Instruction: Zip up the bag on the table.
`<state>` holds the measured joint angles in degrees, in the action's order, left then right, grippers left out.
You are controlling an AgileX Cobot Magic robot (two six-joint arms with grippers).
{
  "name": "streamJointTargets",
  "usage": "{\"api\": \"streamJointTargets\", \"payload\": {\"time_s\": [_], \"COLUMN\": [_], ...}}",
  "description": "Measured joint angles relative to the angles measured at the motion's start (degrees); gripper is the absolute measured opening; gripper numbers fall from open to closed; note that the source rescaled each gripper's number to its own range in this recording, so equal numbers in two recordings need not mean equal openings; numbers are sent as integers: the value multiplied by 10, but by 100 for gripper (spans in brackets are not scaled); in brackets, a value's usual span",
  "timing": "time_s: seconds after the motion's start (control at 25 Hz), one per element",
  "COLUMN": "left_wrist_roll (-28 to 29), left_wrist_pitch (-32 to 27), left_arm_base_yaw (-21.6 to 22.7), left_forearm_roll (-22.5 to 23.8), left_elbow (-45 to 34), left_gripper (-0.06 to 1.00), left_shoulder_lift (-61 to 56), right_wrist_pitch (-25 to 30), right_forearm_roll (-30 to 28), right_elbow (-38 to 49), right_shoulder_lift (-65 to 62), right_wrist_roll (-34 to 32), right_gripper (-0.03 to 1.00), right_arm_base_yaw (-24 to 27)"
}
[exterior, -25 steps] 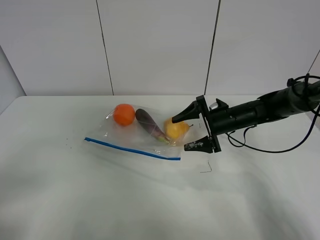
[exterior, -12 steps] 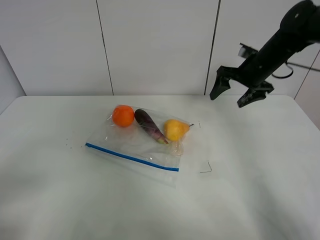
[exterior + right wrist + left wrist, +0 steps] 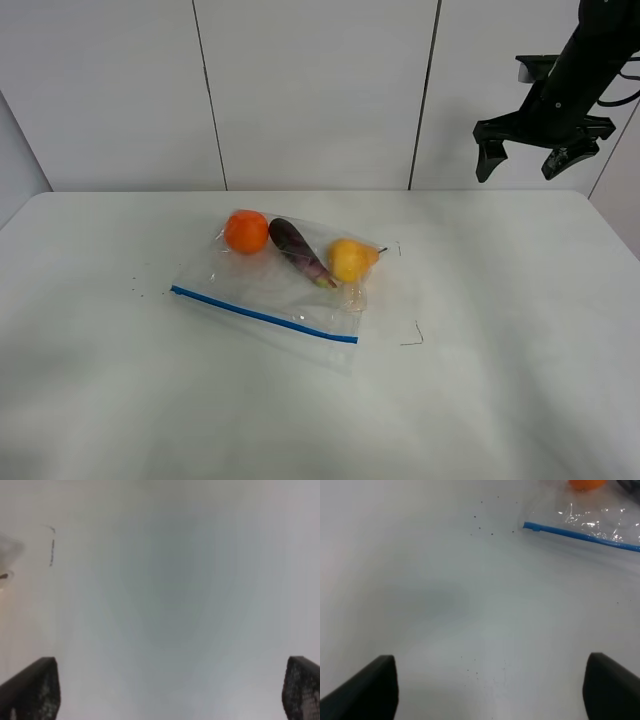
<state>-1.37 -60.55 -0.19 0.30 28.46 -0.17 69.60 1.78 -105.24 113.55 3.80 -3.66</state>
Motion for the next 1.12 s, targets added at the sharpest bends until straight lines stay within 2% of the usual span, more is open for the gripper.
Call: {"api": "streamJointTargets", "payload": {"time_s": [0.4,0.56,0.76,1.12], "left_wrist_roll": [0,0,0,0], "left_wrist_pitch": [0,0,0,0], "left_arm_base_yaw": [0,0,0,0], "left_forearm_roll": [0,0,0,0], "left_elbow": [0,0,0,0], "left_gripper": [100,100,100,100], "left_shoulder_lift": [0,0,0,0], "right_wrist_pitch": [0,-1,-1,0], "right_forearm_roll": [26,29,22,24], "right_elbow": [0,39,159,465], "right_shoulder_lift": [0,-25,-111,-360], "right_wrist_roll": [2,2,2,2], "right_gripper": [98,98,98,98], "right_arm_base_yaw": [28,28,28,28]}}
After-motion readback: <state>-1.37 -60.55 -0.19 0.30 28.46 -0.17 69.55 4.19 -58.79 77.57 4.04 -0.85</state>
